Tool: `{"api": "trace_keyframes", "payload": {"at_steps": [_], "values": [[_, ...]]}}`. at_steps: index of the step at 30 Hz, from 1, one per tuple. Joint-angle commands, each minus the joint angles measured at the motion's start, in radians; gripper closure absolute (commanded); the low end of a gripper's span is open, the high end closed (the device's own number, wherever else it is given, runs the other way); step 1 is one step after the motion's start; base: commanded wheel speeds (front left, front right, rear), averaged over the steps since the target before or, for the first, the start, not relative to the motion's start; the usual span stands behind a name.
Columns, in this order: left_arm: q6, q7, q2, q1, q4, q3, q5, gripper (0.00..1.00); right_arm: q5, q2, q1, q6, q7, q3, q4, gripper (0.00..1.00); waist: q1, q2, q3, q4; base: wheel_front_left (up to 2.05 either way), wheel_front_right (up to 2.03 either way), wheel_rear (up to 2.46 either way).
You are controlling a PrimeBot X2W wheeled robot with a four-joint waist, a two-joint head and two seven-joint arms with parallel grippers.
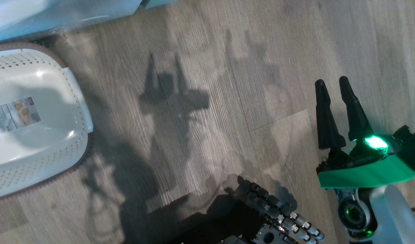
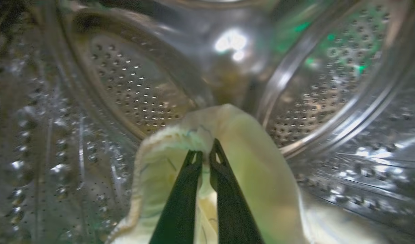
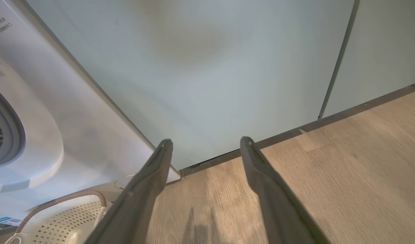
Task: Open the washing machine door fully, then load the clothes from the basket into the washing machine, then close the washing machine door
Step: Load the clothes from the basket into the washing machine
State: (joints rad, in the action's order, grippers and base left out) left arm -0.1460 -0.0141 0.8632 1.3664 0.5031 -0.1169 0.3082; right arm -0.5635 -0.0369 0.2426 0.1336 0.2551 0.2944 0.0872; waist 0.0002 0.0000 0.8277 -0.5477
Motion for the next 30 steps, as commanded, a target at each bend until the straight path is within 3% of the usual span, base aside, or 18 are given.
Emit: {"api": "trace_keyframes", "payload": {"at_steps": [1,4,12,13,14,15,16,24,30], "values": [[-0.014,0.007,0.035,0.008,-0.007,0.017,-0.009,1.0,-0.005,-0.013,-0.021,-0.003,0.007,0.009,0.031,0.0,-0.0002,0.0,0.001,0.003,0.0,0.0,0.0],[-0.034,-0.016,0.017,0.022,0.064,-0.007,-0.026,1.0,-0.005,-0.013,-0.027,-0.003,0.007,0.007,0.033,0.0,-0.0002,0.0,0.004,0.008,0.0,0.0,0.0],[-0.006,-0.121,0.008,0.054,0.145,-0.09,-0.069,1.0,-0.002,-0.013,-0.033,-0.003,0.007,0.006,0.032,0.0,-0.0002,0.0,0.003,0.013,0.0,0.0,0.0],[-0.005,-0.123,0.006,0.057,0.149,-0.092,-0.068,0.86,-0.003,-0.013,-0.032,-0.003,0.007,0.007,0.031,0.0,-0.0002,0.0,0.002,0.013,0.0,0.0,0.0],[0.0,-0.122,0.006,0.059,0.151,-0.099,-0.071,0.55,-0.002,-0.013,-0.03,-0.003,0.007,0.007,0.029,0.0,-0.0002,0.0,0.001,0.013,0.0,0.0,0.0],[0.004,-0.121,0.007,0.062,0.152,-0.104,-0.074,0.1,-0.002,-0.013,-0.028,-0.003,0.007,0.008,0.027,0.0,-0.0002,0.0,0.0,0.013,0.0,0.0,0.0],[0.009,-0.121,0.006,0.065,0.153,-0.108,-0.074,0.0,-0.001,-0.013,-0.026,-0.003,0.007,0.01,0.026,0.0,-0.0002,0.0,-0.001,0.014,0.0,0.0,0.0],[0.043,-0.149,-0.002,0.076,0.158,-0.127,-0.056,0.0,-0.001,-0.013,0.005,-0.003,0.007,0.033,0.013,0.0,-0.0002,0.0,-0.021,0.018,0.0,0.0,0.0],[0.04,-0.13,-0.05,0.009,0.136,-0.128,-0.015,0.0,0.027,-0.013,0.007,-0.003,0.007,0.007,-0.003,0.0,-0.0002,0.0,-0.067,0.073,0.0,0.0,0.0]]}}
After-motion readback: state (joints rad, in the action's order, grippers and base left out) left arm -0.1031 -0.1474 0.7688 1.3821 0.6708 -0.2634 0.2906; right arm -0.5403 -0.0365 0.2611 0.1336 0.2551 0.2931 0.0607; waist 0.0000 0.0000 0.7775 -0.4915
